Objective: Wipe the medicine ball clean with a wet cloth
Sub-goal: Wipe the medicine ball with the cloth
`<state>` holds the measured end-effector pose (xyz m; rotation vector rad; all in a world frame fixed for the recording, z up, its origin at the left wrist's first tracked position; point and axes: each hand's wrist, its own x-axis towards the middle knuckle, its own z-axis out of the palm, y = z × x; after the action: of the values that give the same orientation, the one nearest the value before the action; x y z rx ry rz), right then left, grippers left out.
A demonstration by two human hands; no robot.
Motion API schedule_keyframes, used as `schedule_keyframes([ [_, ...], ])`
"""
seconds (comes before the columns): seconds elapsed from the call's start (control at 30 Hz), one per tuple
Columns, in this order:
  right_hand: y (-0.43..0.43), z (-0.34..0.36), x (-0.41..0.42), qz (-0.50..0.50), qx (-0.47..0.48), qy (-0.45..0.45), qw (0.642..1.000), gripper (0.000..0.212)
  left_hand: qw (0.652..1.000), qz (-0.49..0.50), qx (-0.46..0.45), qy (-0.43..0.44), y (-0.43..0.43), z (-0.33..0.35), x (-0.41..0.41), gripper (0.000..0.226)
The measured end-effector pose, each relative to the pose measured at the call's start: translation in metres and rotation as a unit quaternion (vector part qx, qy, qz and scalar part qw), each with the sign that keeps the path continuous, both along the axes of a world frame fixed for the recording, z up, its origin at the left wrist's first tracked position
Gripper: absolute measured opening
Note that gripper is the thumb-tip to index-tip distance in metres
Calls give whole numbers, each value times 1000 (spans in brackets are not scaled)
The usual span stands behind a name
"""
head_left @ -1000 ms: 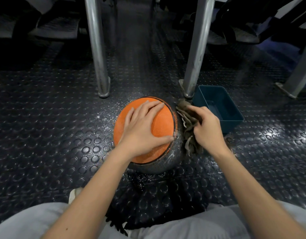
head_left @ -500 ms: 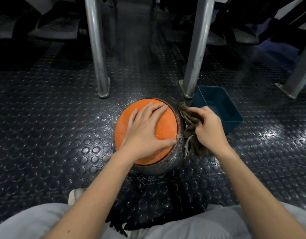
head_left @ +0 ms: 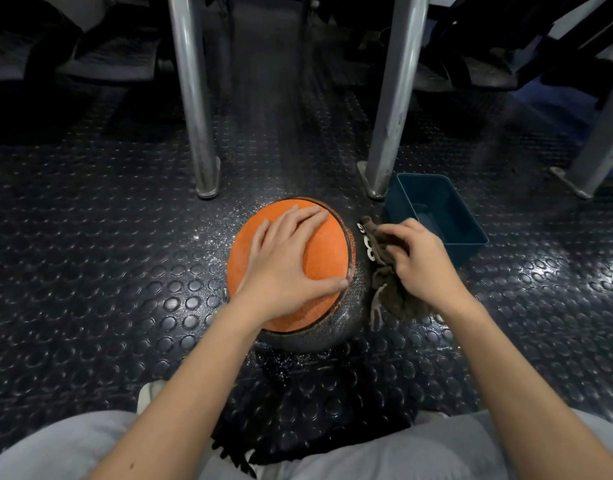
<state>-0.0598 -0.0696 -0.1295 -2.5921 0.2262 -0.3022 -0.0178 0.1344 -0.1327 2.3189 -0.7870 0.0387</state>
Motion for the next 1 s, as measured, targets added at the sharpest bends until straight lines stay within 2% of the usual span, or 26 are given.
schedule_keyframes([
  [0.1, 15, 14, -5, 62, 28, -47, 997, 33, 1000, 9, 3, -5, 0, -1, -1, 90],
  [0.2, 34, 22, -13, 166, -4, -64, 984, 33, 1000, 16, -5, -9, 2, -3, 0, 90],
  [0.27, 34, 21, -17, 201, -16, -67, 977, 33, 1000, 14, -12, -11, 3, -4, 2, 91],
  [0.37, 18, 13, -17, 152, -17, -80, 985, 33, 1000, 4, -5, -7, 3, -2, 3, 91],
  [0.47, 4, 3, -10, 31, -3, -31, 999, 33, 1000, -6, 0, 3, 3, -1, 4, 92],
  [0.53, 3, 0, -7, -4, 25, -18, 1000, 32, 1000, -15, 4, 11, 4, -1, 3, 95],
  [0.63, 17, 9, -4, 34, 36, -66, 997, 32, 999, -26, 7, 17, 5, 0, 4, 104],
  [0.77, 42, 19, -10, 181, -29, -109, 977, 33, 1000, -7, 0, 23, 6, 1, 4, 120],
  [0.83, 44, 19, -11, 223, -57, -118, 966, 33, 1000, -3, -6, 28, 6, 3, 4, 119],
  [0.9, 39, 16, -7, 202, -73, -125, 969, 32, 1000, -10, 0, 29, 6, 5, 2, 115],
  [1.0, 24, 9, 4, 89, -46, -108, 989, 34, 999, -32, 15, 37, 2, 7, -1, 114],
])
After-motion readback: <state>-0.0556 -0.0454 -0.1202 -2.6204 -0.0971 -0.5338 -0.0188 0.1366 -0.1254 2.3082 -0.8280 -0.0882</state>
